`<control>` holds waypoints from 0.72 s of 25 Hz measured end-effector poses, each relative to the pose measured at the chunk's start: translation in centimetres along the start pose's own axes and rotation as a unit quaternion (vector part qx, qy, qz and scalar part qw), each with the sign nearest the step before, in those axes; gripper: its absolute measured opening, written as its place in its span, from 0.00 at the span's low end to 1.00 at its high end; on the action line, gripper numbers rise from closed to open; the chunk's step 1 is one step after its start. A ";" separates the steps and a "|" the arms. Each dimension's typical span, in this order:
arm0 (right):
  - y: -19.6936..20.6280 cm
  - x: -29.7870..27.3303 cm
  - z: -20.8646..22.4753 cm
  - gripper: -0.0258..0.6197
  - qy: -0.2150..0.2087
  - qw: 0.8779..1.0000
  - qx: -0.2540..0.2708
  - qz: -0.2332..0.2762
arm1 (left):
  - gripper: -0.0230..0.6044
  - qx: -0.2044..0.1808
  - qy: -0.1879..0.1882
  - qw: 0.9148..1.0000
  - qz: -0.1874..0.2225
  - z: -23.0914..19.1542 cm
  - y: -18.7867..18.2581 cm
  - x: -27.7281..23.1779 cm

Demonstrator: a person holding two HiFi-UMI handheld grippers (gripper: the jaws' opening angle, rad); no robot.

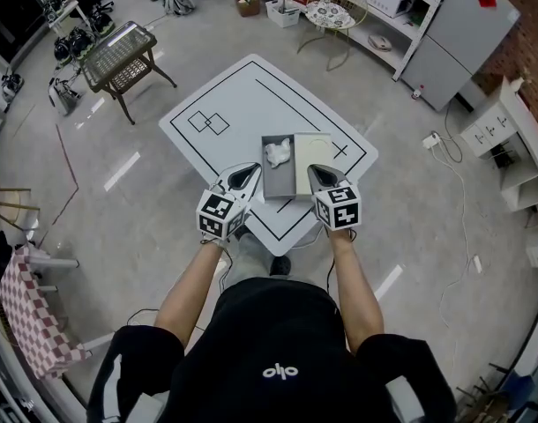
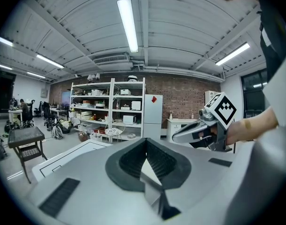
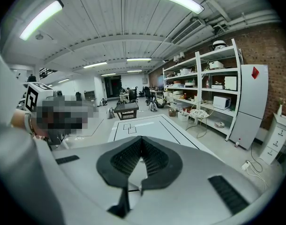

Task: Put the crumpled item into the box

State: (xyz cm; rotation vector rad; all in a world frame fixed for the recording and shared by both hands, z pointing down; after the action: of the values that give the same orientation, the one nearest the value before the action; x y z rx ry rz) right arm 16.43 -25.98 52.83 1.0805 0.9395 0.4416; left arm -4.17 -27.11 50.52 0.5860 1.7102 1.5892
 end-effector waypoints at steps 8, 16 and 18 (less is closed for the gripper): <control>0.3 0.0 -0.4 0.05 -0.006 1.000 0.004 0.000 | 0.05 0.001 -0.002 1.000 -0.002 0.0 0.3 0.5; 0.4 0.2 -0.5 0.05 -0.003 1.000 0.002 0.002 | 0.05 -0.002 0.004 1.000 -0.002 0.0 0.4 0.3; 0.4 0.2 -0.5 0.05 -0.002 1.000 0.001 0.002 | 0.05 -0.003 0.005 1.000 -0.002 0.1 0.5 0.2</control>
State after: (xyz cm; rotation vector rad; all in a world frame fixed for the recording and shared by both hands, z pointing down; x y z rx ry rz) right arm 16.21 -25.39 53.02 1.0860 0.9339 0.4421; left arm -4.31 -26.85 50.96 0.5715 1.7136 1.5957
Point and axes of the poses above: the fingertips, and each gripper's own axes: x backward along the fingers, z to its right, y out of its underside, the point moved 7 cm from there along x, backward along the fingers, and after that the axes turned 9 degrees about -y, right-handed, at the moved point
